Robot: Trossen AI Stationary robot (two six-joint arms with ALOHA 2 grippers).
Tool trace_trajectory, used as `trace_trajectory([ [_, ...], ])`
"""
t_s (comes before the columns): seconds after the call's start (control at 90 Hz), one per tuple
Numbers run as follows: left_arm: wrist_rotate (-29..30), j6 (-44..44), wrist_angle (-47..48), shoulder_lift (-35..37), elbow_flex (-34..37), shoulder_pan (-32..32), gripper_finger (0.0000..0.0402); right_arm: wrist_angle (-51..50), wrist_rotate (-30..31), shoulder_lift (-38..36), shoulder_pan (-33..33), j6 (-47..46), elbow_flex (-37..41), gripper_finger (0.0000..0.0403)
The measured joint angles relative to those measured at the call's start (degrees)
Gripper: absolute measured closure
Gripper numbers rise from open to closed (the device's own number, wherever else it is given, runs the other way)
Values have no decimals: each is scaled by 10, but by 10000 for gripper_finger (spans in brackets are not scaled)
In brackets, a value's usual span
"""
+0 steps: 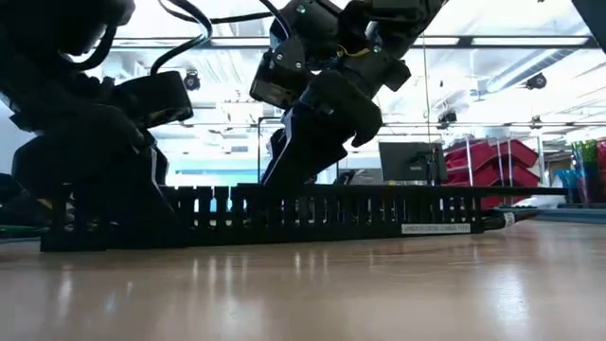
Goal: Ziptie cables
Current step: Close the black cable duct
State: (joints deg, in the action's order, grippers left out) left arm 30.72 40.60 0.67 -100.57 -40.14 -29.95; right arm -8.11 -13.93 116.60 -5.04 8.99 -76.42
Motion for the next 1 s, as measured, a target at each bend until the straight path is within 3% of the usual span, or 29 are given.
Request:
trace_trajectory([
  [0.156, -1, -2, 1, 2, 0, 0, 182, 4, 4, 0, -6, 8, 0, 164],
  [0.344, 3, -2, -16, 2, 1, 6, 150, 49, 4, 2, -9, -30, 1, 173],
  [0.533, 7, -29, -45, 2, 3, 11, 176, 62, 1, 2, -10, -37, 0, 174],
  [0.7, 7, -33, -52, 4, 1, 12, 176, 35, 8, -1, -9, -29, -2, 167],
  [0.9, 22, -46, -48, 15, 0, 14, 138, -1, 15, -1, -6, -2, -2, 172],
  [1.0, 25, -45, -48, 14, 0, 16, 146, 0, 21, -1, -7, 8, -2, 163],
])
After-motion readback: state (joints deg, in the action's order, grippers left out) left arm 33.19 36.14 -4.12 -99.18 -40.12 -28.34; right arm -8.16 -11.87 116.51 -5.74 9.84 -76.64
